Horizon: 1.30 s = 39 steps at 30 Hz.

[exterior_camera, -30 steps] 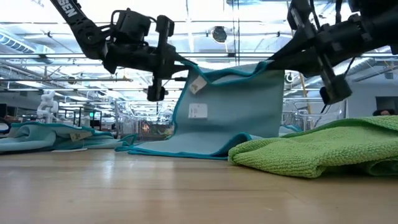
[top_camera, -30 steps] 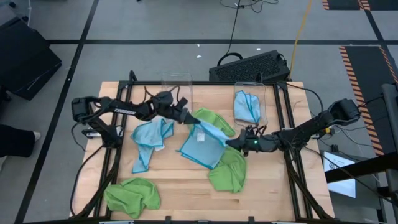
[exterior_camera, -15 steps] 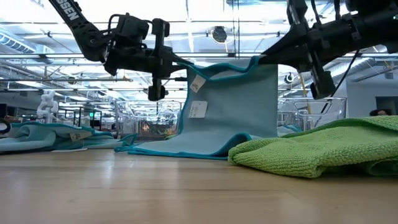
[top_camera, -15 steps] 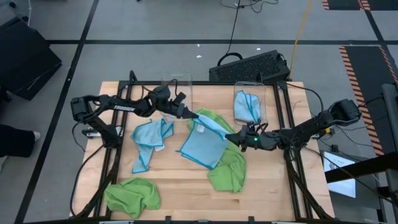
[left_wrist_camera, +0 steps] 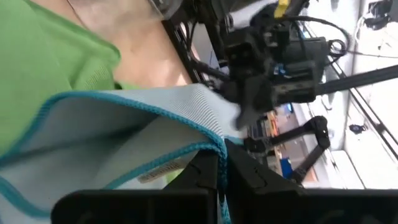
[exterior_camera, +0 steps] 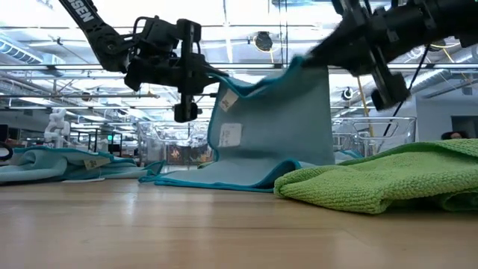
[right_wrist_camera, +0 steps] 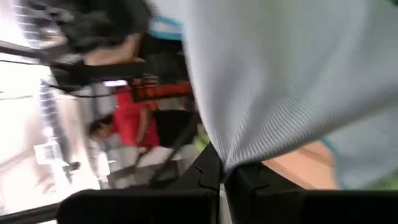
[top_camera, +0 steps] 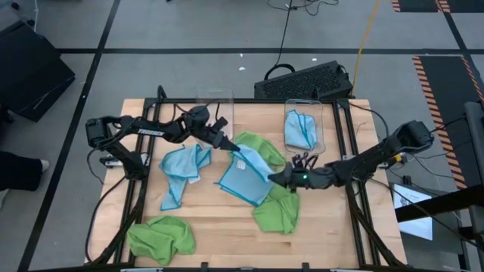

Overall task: Fold microfiber towels
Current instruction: Fold the right blue microfiber towel

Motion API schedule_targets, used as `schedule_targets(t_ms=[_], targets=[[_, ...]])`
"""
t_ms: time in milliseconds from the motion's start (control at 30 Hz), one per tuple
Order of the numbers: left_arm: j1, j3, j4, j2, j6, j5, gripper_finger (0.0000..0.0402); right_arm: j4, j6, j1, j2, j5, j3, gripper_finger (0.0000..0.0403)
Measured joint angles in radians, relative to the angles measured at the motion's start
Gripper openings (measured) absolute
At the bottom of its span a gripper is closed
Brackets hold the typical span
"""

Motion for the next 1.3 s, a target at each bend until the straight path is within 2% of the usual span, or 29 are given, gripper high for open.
schedule_targets(t_ms=[233,367,500,1067,1300], targets=[[-0.027,-0.007,-0.098,-0.002,-0.029,0.058,0.0011,0.013,0.087,0.034,0.083,-0.029,-0.001,0.0004],[-0.056,-0.007,-0.264,-0.006,0.057,0.057,0.0012,0.031,0.098,0.047,0.096,-0.029,-0.001,0.0004],[-0.082,-0.007,-0.405,-0.005,0.151,0.007,0.0005,0.037,0.1,0.05,0.097,-0.028,-0.001,0.0004],[-0.062,-0.004,-0.353,-0.035,0.145,-0.037,0.0009,0.037,0.099,0.05,0.097,-0.049,-0.001,0.0004],[-0.043,-0.005,-0.271,-0.035,0.12,-0.04,0.0013,0.037,0.097,0.05,0.097,-0.05,-0.001,0.0004]])
